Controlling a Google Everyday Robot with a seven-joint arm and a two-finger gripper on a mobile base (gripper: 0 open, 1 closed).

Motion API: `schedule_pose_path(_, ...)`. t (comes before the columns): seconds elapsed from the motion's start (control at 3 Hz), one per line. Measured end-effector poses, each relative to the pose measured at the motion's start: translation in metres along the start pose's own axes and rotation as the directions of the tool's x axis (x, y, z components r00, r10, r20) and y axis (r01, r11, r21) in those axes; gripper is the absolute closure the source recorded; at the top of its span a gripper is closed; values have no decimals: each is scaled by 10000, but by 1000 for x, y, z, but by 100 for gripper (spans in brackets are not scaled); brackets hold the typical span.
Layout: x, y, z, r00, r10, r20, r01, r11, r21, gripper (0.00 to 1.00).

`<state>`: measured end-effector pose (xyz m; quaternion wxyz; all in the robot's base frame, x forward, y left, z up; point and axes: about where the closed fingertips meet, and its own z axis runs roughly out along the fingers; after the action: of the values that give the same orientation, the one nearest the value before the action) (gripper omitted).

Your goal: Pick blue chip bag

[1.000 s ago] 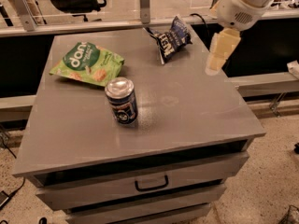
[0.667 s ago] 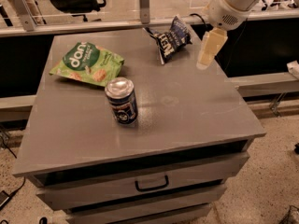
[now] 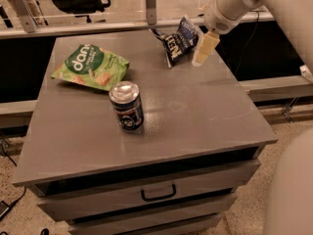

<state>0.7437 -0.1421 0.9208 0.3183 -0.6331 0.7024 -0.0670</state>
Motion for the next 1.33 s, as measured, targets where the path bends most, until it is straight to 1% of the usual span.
schedule_pose_path(0.33, -14, -18, 33, 9985, -304, 463, 297, 9994, 154, 0)
schedule_pose_path(0.67, -32, -27, 59, 9955, -510, 804, 503, 9987, 111, 15)
schedule_pose_path(1.0, -34, -31, 80, 9949, -383, 932, 383, 9993, 14, 41)
schedule_pose_path(1.33, -35, -34, 82, 9933, -224, 1135, 226, 9997, -7, 62)
